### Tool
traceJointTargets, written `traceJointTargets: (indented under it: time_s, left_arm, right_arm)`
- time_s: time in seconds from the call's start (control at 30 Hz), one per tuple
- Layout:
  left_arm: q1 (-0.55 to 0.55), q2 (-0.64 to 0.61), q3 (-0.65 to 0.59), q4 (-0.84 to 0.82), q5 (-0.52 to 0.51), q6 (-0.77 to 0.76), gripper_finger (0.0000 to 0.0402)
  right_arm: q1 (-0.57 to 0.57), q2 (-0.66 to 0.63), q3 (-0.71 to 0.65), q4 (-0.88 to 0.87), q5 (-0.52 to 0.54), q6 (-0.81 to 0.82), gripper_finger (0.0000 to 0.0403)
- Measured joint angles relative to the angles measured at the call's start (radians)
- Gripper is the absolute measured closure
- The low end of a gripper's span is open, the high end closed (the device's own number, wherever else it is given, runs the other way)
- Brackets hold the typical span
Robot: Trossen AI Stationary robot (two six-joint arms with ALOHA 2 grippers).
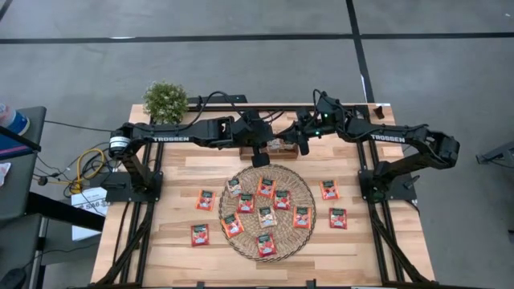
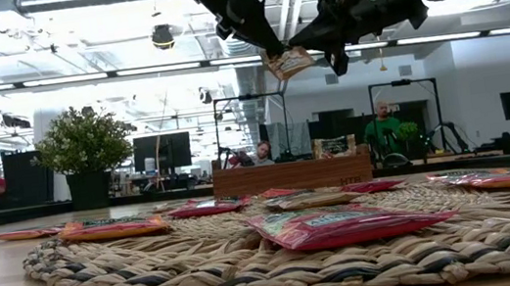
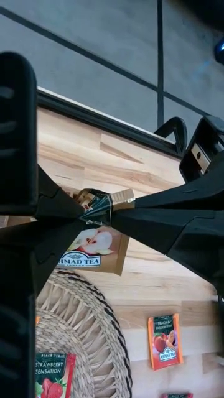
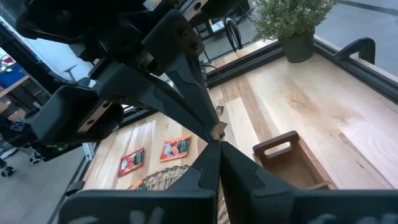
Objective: Pick & Place Tea
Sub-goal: Put the gold tea bag into the wooden organizer
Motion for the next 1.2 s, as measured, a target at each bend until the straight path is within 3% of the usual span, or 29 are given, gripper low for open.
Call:
traceJointTargets:
  time_s: [0.17, 0.63, 1.0, 1.2]
  left_arm:
    - [0.0, -0.001, 0.0, 0.008, -0.002, -0.02, 0.038]
    - [0.0, -0.001, 0.0, -0.005, -0.062, -0.045, 0.0259]
    - [0.006, -0.001, 0.0, -0.175, -0.217, -0.046, 0.0251]
    - [0.056, -0.001, 0.0, -0.358, -0.231, -0.178, 0.0251]
  right_arm:
    - [-0.001, 0.0, -0.002, -0.004, 0.039, 0.0, 0.0403]
    - [-0.032, 0.0, -0.002, -0.002, 0.079, 0.002, 0.0403]
    - [-0.076, 0.0, -0.002, -0.009, 0.076, 0.002, 0.0403]
    - [-0.122, 0.0, -0.002, -0.1, 0.076, -0.011, 0.0403]
